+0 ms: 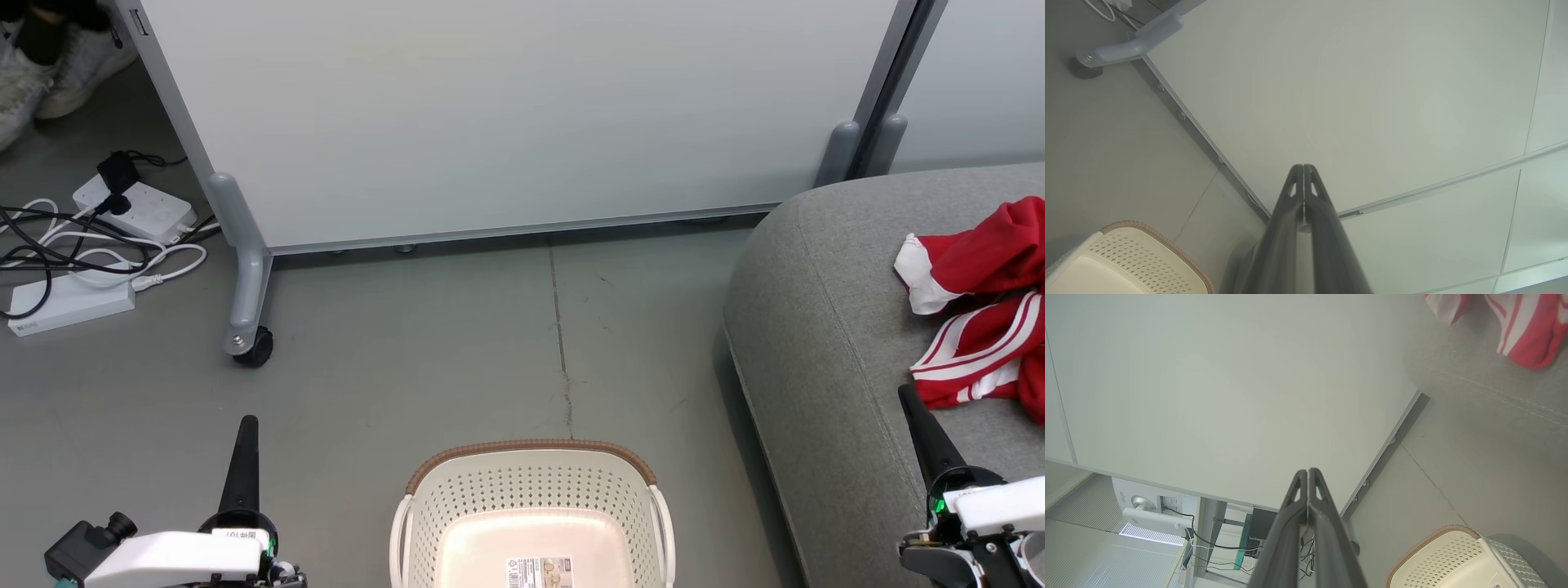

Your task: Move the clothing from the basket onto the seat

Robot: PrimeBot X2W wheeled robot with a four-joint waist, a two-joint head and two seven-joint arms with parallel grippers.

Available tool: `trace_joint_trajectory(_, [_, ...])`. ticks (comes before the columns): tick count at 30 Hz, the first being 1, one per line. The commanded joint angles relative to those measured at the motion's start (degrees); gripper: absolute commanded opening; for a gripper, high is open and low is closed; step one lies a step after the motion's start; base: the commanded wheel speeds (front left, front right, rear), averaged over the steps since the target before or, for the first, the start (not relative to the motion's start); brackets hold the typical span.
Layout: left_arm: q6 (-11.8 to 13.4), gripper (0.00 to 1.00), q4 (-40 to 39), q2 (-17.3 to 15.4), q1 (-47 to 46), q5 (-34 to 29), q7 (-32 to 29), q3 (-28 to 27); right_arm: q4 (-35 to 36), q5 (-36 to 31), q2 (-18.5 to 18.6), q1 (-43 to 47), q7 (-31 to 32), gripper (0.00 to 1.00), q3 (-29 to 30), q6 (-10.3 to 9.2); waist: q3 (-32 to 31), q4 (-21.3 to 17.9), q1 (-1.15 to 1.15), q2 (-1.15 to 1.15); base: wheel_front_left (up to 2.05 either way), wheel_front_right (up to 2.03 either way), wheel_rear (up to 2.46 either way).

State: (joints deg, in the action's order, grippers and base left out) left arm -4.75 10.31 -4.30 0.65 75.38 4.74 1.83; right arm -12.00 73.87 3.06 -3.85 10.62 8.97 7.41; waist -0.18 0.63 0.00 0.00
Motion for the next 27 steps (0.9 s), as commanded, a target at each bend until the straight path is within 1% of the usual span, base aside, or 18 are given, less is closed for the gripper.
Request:
trace_joint_trajectory(1, [-0.59,0.00,-0.48,-0.05,-1.49,1.11,-0.10,-0.45,0.10,1.25,0.49,-0.99,0.46,0.00,0.41,0.12,0.01,-0.01,0.00,0.00,0.00,0.00,0.00])
trace_joint_trajectory(27, [-2.13,0.00,-1.14,0.85,-2.22,12.20,-2.12,-1.62,-2.22,12.49,0.48,-2.77,2.66,0.00,2.28,0.13,0.26,-0.38,0.00,0.00,0.00,0.00,0.00])
